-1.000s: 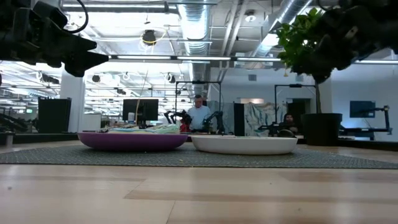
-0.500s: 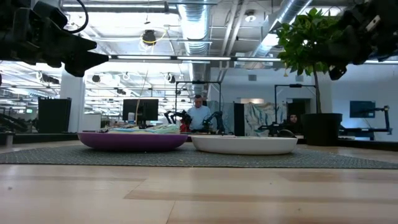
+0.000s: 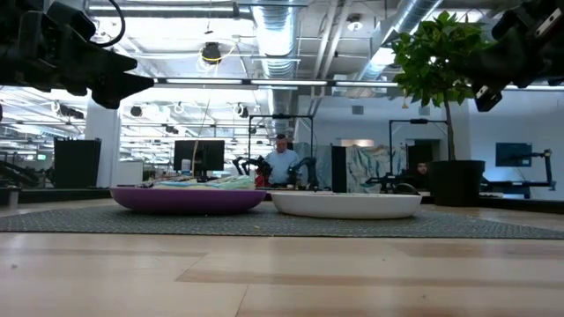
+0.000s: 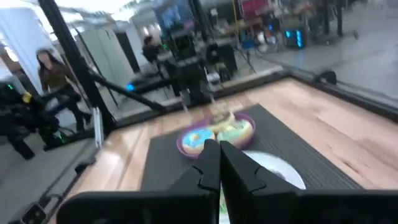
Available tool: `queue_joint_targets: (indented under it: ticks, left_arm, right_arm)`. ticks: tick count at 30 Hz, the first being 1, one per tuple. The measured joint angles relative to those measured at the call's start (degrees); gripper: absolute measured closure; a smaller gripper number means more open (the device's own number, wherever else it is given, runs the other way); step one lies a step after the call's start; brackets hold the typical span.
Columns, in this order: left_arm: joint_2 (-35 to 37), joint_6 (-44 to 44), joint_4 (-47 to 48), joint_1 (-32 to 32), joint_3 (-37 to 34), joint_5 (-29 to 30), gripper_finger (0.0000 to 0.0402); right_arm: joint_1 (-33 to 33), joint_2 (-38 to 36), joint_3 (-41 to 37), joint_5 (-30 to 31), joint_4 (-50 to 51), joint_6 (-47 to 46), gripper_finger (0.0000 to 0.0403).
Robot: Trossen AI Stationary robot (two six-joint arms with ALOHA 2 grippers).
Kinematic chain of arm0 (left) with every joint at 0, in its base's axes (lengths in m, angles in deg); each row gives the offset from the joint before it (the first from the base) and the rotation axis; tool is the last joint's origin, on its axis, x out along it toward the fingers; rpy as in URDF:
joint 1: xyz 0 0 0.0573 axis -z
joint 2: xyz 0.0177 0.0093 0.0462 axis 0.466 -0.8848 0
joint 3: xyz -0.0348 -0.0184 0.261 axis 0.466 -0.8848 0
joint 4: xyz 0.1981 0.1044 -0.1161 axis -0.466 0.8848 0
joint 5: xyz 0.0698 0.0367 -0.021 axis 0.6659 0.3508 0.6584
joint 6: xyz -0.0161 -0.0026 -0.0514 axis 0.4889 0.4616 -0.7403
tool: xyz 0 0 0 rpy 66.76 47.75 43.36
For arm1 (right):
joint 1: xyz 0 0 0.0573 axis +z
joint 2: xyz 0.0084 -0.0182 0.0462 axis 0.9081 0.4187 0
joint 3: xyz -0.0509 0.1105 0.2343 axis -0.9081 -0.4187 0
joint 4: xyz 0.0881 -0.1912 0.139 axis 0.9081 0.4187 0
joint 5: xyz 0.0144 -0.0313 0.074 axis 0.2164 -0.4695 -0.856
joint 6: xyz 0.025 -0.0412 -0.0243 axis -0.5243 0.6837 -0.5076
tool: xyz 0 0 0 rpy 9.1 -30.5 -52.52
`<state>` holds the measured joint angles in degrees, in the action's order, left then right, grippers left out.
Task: Pick & Place donuts
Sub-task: Return to Home Position
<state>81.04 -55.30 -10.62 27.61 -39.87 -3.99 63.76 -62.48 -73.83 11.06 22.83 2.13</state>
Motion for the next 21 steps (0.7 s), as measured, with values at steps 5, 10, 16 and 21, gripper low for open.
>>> queue_joint_targets:
  ticks: [5,10,16,21]
  left_arm:
    - [0.0,0.0,0.0,0.0,0.0,0.0,0.0099]
    - [0.0,0.0,0.0,0.0,0.0,0.0,0.0099]
    - [0.0,0.0,0.0,0.0,0.0,0.0,0.0099]
    - [0.0,0.0,0.0,0.0,0.0,0.0,0.0099]
  right_arm:
    - [2.4,0.0,-7.7,0.1,-16.0,-0.1,0.0403]
    - [3.1,0.0,-7.8,2.0,-13.5,1.3,0.0403]
    - [2.6,0.0,-7.8,1.9,-13.5,3.7,0.0403]
    - [2.5,0.0,-7.8,1.5,-13.3,6.3,0.0403]
